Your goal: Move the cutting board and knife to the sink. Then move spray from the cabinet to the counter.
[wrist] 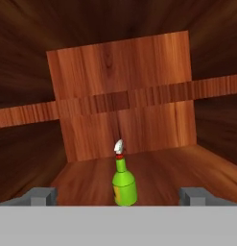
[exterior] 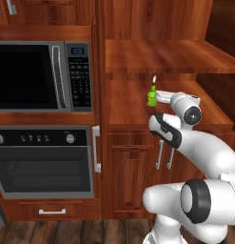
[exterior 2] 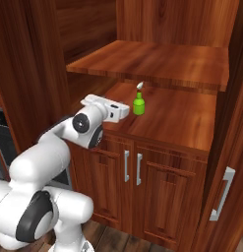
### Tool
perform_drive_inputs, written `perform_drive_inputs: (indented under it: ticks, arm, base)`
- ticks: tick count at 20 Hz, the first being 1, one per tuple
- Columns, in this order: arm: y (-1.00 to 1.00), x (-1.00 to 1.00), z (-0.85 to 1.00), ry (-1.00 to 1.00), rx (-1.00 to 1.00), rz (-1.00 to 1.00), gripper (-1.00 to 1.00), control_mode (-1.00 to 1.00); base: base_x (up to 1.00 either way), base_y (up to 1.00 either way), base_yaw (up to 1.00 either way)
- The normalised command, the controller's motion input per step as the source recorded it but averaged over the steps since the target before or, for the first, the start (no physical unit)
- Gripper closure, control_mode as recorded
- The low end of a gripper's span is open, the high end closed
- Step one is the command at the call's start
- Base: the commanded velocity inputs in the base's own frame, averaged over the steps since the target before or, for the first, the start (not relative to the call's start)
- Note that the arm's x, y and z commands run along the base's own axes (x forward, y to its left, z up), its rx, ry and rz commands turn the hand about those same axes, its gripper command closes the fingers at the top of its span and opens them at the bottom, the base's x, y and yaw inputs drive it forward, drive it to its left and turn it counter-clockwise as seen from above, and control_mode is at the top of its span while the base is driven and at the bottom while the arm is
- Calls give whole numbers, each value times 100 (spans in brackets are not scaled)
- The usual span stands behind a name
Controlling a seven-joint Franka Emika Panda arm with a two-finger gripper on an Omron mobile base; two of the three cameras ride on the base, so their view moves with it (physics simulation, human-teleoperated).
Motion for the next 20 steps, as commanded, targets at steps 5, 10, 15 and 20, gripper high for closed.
perform_drive_inputs:
  ticks: [5, 10, 15, 20]
  arm:
    - [-10, 17, -5, 0, 0, 0, -100, -100]
    - [-7, 16, -8, 0, 0, 0, -100, -100]
    - [-1, 14, -13, 0, 0, 0, -100, -100]
    - [0, 11, -17, 0, 0, 0, -100, -100]
  base:
    - [0, 0, 0]
    - [0, 0, 0]
    - [0, 0, 0]
    - [0, 0, 0]
